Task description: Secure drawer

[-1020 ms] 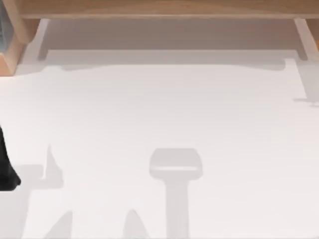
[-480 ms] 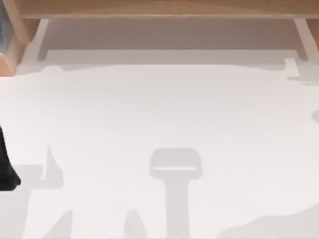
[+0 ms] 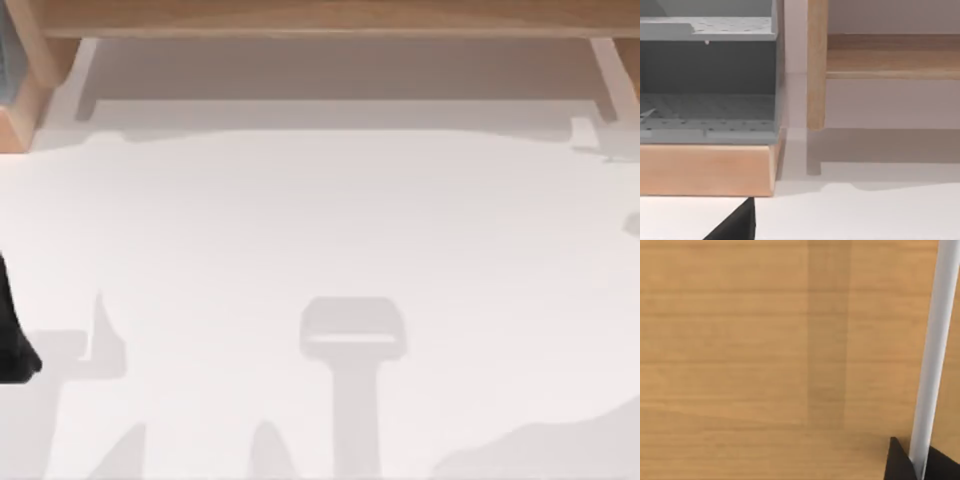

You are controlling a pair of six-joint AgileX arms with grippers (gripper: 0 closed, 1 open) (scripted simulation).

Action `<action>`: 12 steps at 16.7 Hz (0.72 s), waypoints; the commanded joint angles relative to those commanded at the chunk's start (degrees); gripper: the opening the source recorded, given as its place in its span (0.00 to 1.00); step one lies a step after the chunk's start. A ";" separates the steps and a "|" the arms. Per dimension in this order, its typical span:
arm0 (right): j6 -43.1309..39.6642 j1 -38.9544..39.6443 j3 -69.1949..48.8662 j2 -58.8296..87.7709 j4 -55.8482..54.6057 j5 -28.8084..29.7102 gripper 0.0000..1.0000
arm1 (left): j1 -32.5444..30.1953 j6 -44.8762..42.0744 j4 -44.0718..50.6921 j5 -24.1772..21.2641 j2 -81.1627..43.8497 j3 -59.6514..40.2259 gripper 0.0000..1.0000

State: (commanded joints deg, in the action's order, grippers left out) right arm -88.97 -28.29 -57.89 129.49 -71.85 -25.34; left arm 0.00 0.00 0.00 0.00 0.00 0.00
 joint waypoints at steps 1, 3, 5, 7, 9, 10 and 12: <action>-0.05 0.33 -1.62 0.72 0.81 0.38 0.00 | 0.00 0.00 0.00 0.00 0.00 0.00 1.00; -0.09 1.20 -5.56 2.51 2.93 1.26 0.00 | 0.00 0.00 0.00 0.00 0.00 0.00 1.00; -0.05 2.18 -9.61 4.37 5.27 2.17 0.00 | 0.00 0.00 0.00 0.00 0.00 0.00 1.00; 0.05 2.98 -12.73 5.82 7.21 2.89 0.00 | 0.00 0.00 0.00 0.00 0.00 0.00 1.00; 0.10 3.33 -14.02 6.42 8.04 3.21 0.00 | 0.00 0.00 0.00 0.00 0.00 0.00 1.00; 0.10 3.33 -14.02 6.42 8.04 3.21 0.00 | 0.00 0.00 0.00 0.00 0.00 0.00 1.00; 0.10 3.33 -14.02 6.42 8.04 3.21 0.00 | 0.00 0.00 0.00 0.00 0.00 0.00 1.00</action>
State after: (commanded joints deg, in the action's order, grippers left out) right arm -88.88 -24.96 -71.91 135.92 -63.81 -22.13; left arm 0.00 0.00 0.00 0.00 0.00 0.00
